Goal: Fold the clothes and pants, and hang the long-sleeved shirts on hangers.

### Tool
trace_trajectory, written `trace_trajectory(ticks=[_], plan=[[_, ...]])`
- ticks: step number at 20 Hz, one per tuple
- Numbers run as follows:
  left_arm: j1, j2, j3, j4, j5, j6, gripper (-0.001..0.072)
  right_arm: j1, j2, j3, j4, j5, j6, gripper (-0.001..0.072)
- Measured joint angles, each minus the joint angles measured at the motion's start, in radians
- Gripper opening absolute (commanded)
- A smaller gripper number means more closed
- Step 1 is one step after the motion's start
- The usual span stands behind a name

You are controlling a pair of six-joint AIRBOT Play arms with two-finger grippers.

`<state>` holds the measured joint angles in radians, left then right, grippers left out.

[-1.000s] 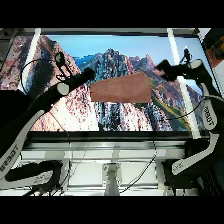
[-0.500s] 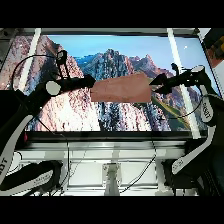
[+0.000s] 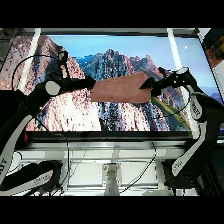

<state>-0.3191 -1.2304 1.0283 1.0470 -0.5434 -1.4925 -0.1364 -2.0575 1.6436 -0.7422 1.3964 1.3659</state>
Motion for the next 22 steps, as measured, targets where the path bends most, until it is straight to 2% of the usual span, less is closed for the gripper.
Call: trace_trajectory(ticks=[1,3,4,5,11,15,22], plan=[[0.000,0.000,0.000,0.000,0.000,0.000,0.0622,0.010,-0.006,0.002,-0.010,-0.012,0.004,0.0356],[0.000,0.000,0.000,0.000,0.000,0.000,0.0623,0.024,-0.012,0.005,-0.022,-0.029,0.007,0.0247],[0.000,0.000,0.000,0.000,-0.001,0.000,0.0622,0.026,-0.013,0.009,-0.026,-0.033,0.007,0.0099],[0.000,0.000,0.000,0.000,-0.001,0.000,0.0622,0.027,-0.015,0.016,-0.034,-0.037,0.007,0.0009],[0.002,0.000,0.000,0.000,-0.001,0.001,0.0623,-0.032,-0.006,0.114,-0.055,0.027,0.062,0.0007],[0.002,0.000,0.000,0.000,-0.001,0.000,0.0623,-0.186,0.045,0.167,-0.206,0.127,0.123,0.0007],[0.002,0.000,0.000,0.000,-0.001,0.000,0.0623,-0.600,0.189,0.187,-0.499,0.250,0.182,0.0008]])
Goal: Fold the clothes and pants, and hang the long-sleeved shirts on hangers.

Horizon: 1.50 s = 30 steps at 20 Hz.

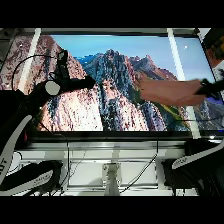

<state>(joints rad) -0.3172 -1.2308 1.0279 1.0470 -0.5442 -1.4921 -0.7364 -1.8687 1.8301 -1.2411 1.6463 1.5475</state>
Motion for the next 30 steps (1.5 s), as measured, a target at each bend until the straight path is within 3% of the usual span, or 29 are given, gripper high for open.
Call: trace_trajectory(ticks=[6,7,8,9,10,16,25,30], plan=[[0.000,0.000,0.000,0.000,0.000,0.000,0.0623,-0.277,0.057,0.001,-0.161,0.066,0.009,0.0010],[0.000,0.000,0.000,0.000,0.000,0.000,0.0623,-0.307,0.061,0.001,-0.178,0.074,0.010,0.0083],[0.000,0.000,0.000,0.000,0.000,0.000,0.0623,-0.328,0.062,0.001,-0.190,0.080,0.011,0.0329],[0.000,0.000,0.000,0.000,0.000,0.000,0.0623,-0.347,0.065,0.002,-0.201,0.084,0.018,0.0473],[0.000,0.000,0.000,0.000,0.000,0.000,0.0623,-0.359,0.067,0.005,-0.206,0.092,0.031,0.0517],[0.000,0.000,0.000,0.000,0.000,0.000,0.0623,-0.387,0.080,0.202,-0.172,0.130,0.116,0.0516],[0.000,0.000,0.000,0.000,0.000,0.000,0.0623,-0.296,0.237,0.247,0.426,-0.132,0.129,0.0504],[0.000,0.000,0.000,0.000,0.000,0.000,0.0623,-0.081,0.256,0.240,0.487,-0.171,0.116,0.0502]])
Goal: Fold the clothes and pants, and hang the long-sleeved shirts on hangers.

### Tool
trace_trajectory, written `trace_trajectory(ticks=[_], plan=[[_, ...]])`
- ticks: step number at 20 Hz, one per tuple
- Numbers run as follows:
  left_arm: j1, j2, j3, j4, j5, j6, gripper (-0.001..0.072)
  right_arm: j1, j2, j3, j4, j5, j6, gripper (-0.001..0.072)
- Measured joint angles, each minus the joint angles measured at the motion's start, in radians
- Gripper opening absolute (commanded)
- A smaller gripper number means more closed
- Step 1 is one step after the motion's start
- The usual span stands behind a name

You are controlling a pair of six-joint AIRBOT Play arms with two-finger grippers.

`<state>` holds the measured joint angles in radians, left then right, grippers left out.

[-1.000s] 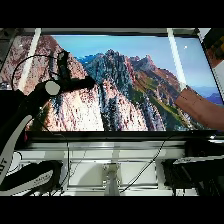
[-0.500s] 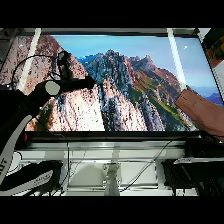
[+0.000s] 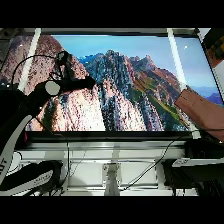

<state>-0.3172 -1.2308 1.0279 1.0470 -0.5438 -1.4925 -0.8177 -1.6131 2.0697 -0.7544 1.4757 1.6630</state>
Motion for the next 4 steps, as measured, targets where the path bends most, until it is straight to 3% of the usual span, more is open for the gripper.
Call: trace_trajectory(ticks=[4], plan=[[0.000,0.000,0.000,0.000,0.000,0.000,0.0623,0.182,0.003,-0.019,-0.174,-0.016,-0.003,0.0502]])
